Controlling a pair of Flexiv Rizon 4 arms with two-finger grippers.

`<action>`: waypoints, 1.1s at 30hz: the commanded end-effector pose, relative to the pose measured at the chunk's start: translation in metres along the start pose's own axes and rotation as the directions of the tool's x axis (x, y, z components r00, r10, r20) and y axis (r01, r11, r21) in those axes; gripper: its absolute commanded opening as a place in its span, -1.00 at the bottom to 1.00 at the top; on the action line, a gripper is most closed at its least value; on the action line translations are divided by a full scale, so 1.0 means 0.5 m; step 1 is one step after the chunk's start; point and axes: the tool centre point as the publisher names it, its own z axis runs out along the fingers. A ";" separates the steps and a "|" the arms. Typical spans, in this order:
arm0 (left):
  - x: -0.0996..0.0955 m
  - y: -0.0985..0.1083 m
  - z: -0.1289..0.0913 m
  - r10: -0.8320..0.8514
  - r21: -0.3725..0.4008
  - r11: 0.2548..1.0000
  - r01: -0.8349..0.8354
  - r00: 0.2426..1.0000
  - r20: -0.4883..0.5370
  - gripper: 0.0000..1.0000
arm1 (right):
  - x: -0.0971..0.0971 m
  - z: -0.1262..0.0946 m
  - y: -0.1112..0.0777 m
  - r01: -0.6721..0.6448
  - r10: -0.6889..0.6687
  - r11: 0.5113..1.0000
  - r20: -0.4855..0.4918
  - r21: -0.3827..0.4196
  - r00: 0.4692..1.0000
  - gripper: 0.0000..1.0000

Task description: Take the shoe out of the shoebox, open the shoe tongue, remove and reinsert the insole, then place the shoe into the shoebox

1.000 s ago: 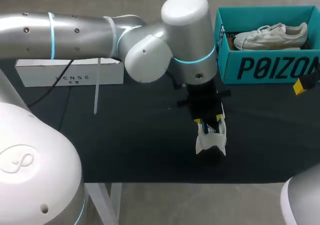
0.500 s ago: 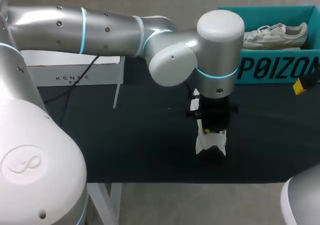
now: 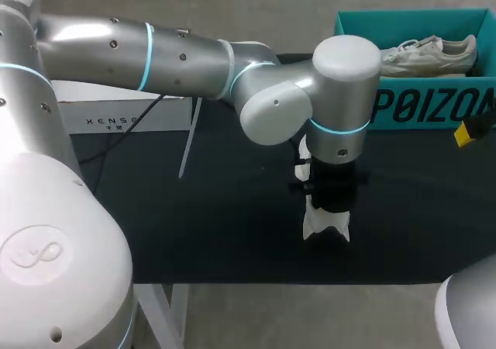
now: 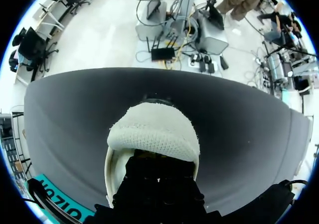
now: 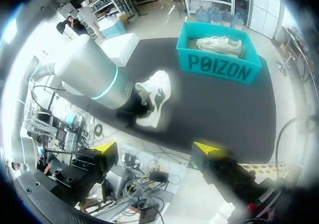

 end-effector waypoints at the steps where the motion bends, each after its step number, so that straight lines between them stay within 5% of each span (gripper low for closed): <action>1: 0.008 -0.001 -0.035 -0.008 -0.031 1.000 0.007 1.000 -0.020 -1.00 | 0.000 0.000 0.006 -0.001 0.001 1.000 0.000 0.007 1.000 1.00; 7: 0.017 0.016 -0.062 -0.017 -0.076 0.997 0.017 1.000 0.003 -1.00 | 0.000 0.000 0.006 -0.001 0.001 1.000 0.000 0.007 1.000 1.00; 22: -0.015 0.029 0.016 0.009 -0.035 0.999 -0.010 1.000 -0.010 -1.00 | 0.000 0.000 0.006 -0.001 0.001 1.000 0.000 0.007 1.000 1.00; 33: -0.003 0.064 -0.066 0.000 -0.116 0.993 -0.003 1.000 -0.024 -1.00 | 0.000 0.000 0.006 -0.001 0.001 1.000 0.000 0.007 1.000 1.00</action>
